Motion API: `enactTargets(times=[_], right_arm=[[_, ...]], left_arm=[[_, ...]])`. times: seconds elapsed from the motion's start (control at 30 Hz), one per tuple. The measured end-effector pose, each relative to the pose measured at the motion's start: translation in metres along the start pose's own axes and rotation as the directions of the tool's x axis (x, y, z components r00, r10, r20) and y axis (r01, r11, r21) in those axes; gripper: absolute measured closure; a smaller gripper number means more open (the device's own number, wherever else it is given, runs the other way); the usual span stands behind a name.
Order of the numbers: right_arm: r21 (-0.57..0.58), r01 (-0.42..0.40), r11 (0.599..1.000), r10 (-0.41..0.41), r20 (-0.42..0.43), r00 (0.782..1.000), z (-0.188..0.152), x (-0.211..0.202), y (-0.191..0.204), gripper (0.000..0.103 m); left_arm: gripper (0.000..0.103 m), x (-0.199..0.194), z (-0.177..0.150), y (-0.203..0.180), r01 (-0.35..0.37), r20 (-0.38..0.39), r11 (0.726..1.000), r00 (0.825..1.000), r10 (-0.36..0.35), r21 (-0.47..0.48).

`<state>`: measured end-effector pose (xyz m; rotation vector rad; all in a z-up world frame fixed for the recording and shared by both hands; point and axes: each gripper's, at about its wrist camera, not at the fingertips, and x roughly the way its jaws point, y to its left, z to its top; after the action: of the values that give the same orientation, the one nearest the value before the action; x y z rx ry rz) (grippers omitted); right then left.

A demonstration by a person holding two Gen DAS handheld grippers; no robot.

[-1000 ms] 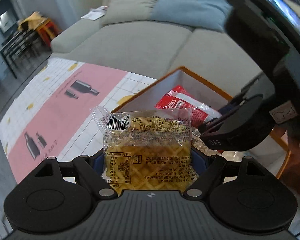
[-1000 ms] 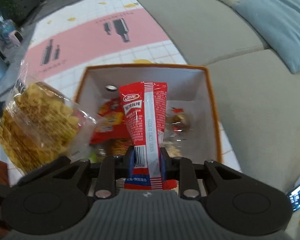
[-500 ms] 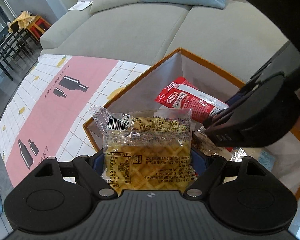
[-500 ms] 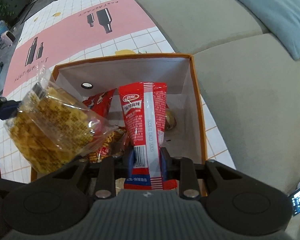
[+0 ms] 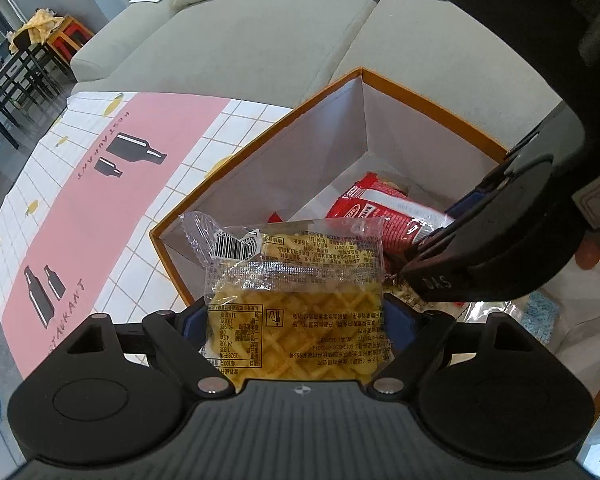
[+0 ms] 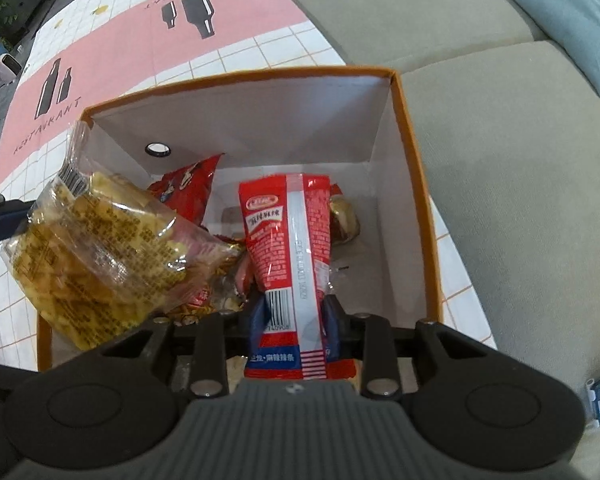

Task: Organize snacks
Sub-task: 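Carry the waffle pastry and red stick pack over the orange box with both grippers, then open the right gripper to drop the red stick pack while the left gripper releases the waffle pastry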

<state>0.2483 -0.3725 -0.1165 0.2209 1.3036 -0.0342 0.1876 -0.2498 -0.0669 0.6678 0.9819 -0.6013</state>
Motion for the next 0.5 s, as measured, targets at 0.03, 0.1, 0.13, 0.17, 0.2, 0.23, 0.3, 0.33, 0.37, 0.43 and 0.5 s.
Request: enactTargets(times=[0.03, 0.1, 0.13, 0.17, 0.2, 0.23, 0.3, 0.33, 0.37, 0.43, 0.5], right_arm=[[0.007, -0.003, 1.0, 0.003, 0.004, 1.0, 0.0, -0.001, 0.0, 0.069], [0.017, -0.008, 1.0, 0.008, 0.017, 1.0, 0.001, -0.005, -0.001, 0.066], [0.02, -0.009, 1.0, 0.008, 0.023, 1.0, 0.002, -0.007, -0.001, 0.061], [0.023, -0.009, 1.0, 0.008, 0.032, 0.999, 0.002, -0.009, -0.001, 0.059], [0.023, -0.009, 1.0, 0.008, 0.04, 0.999, 0.002, -0.011, -0.001, 0.056], [0.021, -0.009, 1.0, 0.008, 0.044, 0.999, 0.003, -0.013, 0.0, 0.056], [0.02, -0.01, 1.0, 0.009, 0.044, 0.999, 0.003, -0.015, 0.0, 0.056], [0.026, -0.009, 1.0, 0.007, 0.05, 0.999, 0.003, -0.016, -0.001, 0.056], [0.036, -0.007, 0.999, 0.005, 0.055, 0.998, 0.003, -0.017, -0.002, 0.056], [0.06, -0.017, 0.998, 0.013, 0.058, 0.998, 0.003, -0.02, -0.004, 0.054], [0.093, -0.028, 0.995, 0.023, 0.056, 0.998, 0.003, -0.022, -0.008, 0.054]], left_arm=[[0.004, 0.0, 0.0, 0.002, 0.004, 0.002, 1.0, 1.0, -0.004, -0.004], [0.003, 0.0, 0.0, 0.003, 0.012, 0.009, 1.0, 1.0, -0.012, -0.014], [0.003, -0.001, 0.0, 0.004, 0.015, 0.01, 1.0, 1.0, -0.015, -0.019], [0.003, -0.002, 0.0, 0.004, 0.019, 0.013, 1.0, 1.0, -0.019, -0.023], [0.003, -0.003, 0.0, 0.005, 0.021, 0.016, 0.999, 1.0, -0.021, -0.027], [0.003, -0.005, 0.0, 0.006, 0.022, 0.021, 0.999, 1.0, -0.021, -0.036], [0.003, -0.009, 0.001, 0.008, 0.032, 0.031, 0.998, 0.999, -0.03, -0.06], [0.003, -0.012, 0.001, 0.009, 0.037, 0.035, 0.997, 0.999, -0.035, -0.071], [0.003, -0.014, 0.002, 0.009, 0.045, 0.042, 0.996, 0.998, -0.042, -0.077], [0.003, -0.019, 0.003, 0.007, 0.04, 0.056, 0.997, 0.998, -0.036, -0.06], [0.003, -0.021, 0.004, 0.004, 0.018, 0.069, 0.999, 0.998, -0.015, -0.041]])
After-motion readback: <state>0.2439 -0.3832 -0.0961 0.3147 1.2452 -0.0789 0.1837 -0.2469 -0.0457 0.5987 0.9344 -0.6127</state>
